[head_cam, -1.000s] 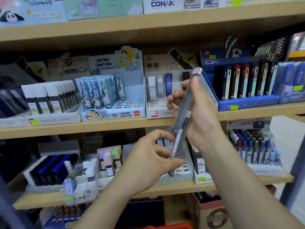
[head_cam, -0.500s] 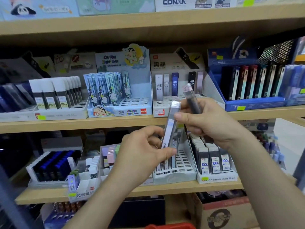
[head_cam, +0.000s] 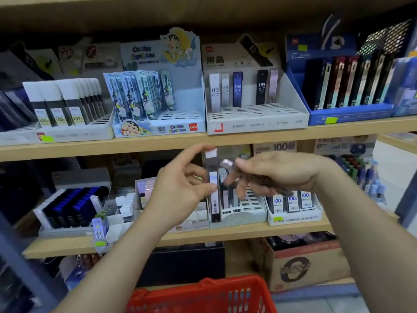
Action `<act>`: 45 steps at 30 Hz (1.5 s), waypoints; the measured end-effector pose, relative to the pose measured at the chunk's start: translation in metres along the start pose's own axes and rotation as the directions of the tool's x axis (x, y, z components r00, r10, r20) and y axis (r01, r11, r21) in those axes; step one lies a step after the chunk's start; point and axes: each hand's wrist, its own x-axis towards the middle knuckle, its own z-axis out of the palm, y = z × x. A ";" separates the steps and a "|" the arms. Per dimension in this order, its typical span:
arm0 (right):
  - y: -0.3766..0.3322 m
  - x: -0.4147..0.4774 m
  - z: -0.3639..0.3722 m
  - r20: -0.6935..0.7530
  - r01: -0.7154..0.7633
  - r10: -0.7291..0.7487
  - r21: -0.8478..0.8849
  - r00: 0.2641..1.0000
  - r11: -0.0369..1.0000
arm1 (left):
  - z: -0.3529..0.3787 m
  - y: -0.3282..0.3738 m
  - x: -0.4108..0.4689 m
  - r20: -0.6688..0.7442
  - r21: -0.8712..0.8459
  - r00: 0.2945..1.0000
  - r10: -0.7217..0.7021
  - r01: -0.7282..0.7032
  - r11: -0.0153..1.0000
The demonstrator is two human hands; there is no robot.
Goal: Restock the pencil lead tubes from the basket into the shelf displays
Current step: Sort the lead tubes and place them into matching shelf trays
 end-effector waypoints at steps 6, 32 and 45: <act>0.069 0.022 0.013 -0.133 -0.165 0.212 0.298 0.968 0.940 | 0.018 -0.053 0.012 -0.126 0.037 0.988 -0.090 0.095 0.995; 0.098 0.039 0.053 -0.431 0.112 0.377 0.767 0.820 0.632 | 0.050 -0.131 0.012 0.031 0.053 0.999 -0.029 0.027 0.998; 0.094 0.044 0.057 -0.527 0.157 0.346 0.694 0.776 0.703 | 0.047 -0.123 0.022 -0.073 0.021 0.997 -0.026 0.027 0.999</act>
